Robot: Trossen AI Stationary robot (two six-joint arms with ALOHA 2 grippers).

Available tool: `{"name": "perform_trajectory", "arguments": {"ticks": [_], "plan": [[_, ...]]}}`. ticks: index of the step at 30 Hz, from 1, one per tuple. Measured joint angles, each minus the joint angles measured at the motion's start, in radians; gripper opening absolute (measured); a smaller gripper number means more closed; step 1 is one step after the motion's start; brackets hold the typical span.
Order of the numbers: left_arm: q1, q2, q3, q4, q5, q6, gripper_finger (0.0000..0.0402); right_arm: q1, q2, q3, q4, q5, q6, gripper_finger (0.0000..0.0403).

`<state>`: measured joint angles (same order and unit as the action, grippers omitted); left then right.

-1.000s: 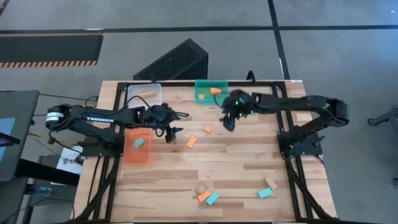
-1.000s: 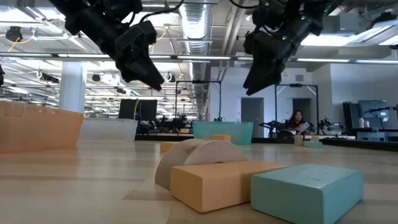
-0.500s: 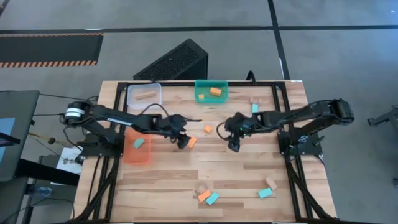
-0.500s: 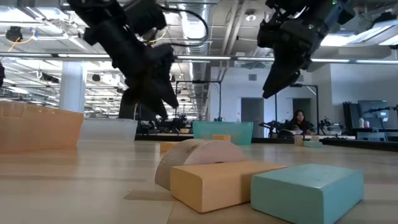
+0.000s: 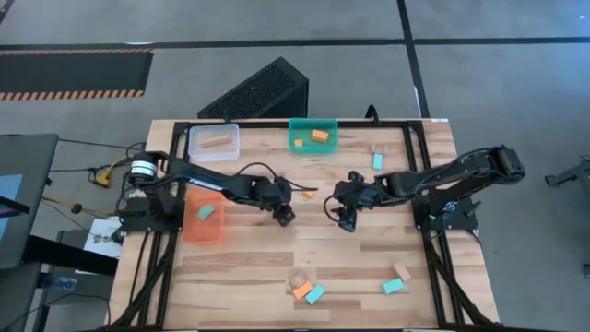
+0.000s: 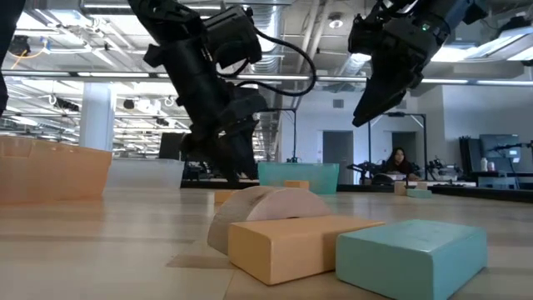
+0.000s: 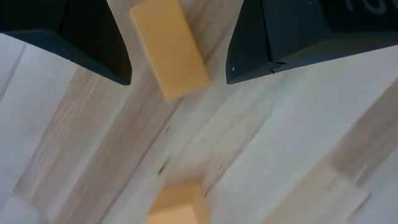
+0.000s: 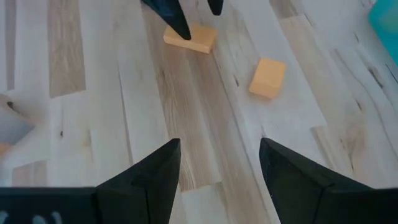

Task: Sort & place blocks by color
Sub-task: Put the yellow block into the green bin

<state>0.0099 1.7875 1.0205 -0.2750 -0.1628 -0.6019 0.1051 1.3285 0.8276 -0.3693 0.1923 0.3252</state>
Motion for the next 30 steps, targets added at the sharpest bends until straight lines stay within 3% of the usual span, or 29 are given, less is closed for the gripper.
{"name": "perform_trajectory", "arguments": {"ticks": [7, 12, 19, 23, 28, 30], "plan": [[-0.048, 0.008, -0.002, -0.021, -0.137, -0.068, 0.0248, 0.000, 0.000, 0.000, 0.008, 0.001, -0.008, 0.0240], [-0.065, 0.074, -0.002, 0.016, -0.124, -0.084, 0.0248, 0.000, 0.001, 0.000, 0.012, 0.000, -0.009, 0.0240], [-0.086, 0.123, 0.002, 0.021, -0.197, -0.085, 0.0239, 0.000, 0.001, 0.001, 0.014, 0.000, -0.009, 0.0240], [-0.085, 0.112, 0.002, 0.006, -0.190, -0.068, 0.0194, 0.000, 0.001, 0.000, 0.015, 0.000, -0.008, 0.0240], [-0.078, 0.106, 0.002, -0.002, -0.148, 0.004, 0.0097, -0.001, 0.001, 0.001, 0.015, 0.000, -0.009, 0.0240], [-0.070, 0.091, 0.000, -0.006, -0.127, 0.034, 0.0087, -0.001, 0.001, 0.001, 0.015, 0.000, -0.009, 0.0240]]}}
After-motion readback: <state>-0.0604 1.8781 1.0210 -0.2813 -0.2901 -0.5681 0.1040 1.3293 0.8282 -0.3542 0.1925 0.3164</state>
